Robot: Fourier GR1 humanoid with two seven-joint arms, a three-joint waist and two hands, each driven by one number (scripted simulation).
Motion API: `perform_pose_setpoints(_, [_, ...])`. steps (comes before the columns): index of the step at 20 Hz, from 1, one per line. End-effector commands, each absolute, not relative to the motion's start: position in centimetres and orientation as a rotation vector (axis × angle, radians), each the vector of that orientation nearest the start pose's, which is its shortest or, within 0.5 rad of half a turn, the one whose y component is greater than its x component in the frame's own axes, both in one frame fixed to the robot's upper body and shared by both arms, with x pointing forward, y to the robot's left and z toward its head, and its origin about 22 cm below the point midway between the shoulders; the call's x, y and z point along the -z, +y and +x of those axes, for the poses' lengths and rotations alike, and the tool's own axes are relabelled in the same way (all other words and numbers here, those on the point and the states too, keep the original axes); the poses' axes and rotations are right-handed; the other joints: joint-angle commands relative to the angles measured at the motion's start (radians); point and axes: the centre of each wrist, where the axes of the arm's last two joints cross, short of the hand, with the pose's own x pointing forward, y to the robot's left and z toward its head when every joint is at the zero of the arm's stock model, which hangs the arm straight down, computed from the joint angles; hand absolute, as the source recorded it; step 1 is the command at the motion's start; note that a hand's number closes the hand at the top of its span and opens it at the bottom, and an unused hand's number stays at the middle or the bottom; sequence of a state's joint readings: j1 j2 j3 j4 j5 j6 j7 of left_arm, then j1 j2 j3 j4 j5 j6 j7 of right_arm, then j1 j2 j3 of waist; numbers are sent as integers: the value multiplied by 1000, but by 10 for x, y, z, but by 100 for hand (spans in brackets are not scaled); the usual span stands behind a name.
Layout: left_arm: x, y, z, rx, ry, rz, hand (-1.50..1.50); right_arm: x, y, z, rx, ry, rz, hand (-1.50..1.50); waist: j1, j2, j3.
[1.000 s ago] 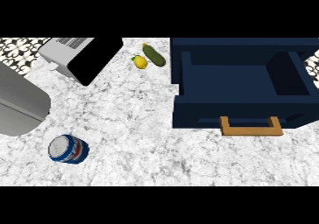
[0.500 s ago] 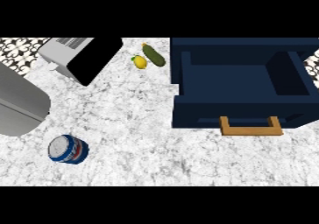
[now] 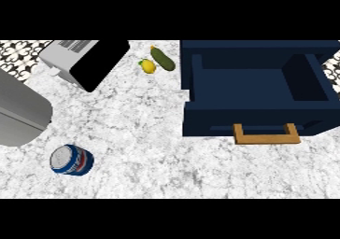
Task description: Pick up the can, place it into the drawer and close the drawer
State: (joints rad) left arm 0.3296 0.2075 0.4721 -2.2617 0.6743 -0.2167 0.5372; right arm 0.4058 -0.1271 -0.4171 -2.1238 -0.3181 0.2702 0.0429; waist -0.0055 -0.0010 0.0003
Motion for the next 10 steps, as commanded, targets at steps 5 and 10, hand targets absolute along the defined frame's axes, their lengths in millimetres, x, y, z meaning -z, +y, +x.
perform_pose_setpoints(5, [-130, 327, 162, -190, -1551, -111, -150, -104, -365, 112, 103, -1784, -189, -150, -1, 1, 0])
perform_pose_setpoints(10, [-82, 338, 150, -172, -1520, -105, -150, -99, -366, 90, 113, -1773, -198, -150, 2, 0, -1])
